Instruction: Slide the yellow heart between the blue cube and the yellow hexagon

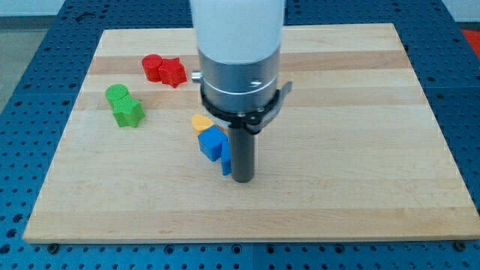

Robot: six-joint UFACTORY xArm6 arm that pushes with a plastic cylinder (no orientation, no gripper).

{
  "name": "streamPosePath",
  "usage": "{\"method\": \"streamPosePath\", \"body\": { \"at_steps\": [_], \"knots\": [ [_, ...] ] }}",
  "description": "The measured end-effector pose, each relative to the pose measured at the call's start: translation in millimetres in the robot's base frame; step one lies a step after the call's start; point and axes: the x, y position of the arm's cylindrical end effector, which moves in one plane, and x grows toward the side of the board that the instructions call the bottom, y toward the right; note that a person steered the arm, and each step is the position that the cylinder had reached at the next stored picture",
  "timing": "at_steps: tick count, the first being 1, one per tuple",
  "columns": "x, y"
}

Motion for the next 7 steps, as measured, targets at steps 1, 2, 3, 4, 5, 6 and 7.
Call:
{"method": "streamPosePath", "body": {
  "at_steps": [1,2,3,4,5,6,7],
  "knots": [
    [0,-9],
    [10,-10],
    [13,-35],
    [5,-70],
    [-17,-93],
    [-44,-96],
    [-70,-96]
  ]
}}
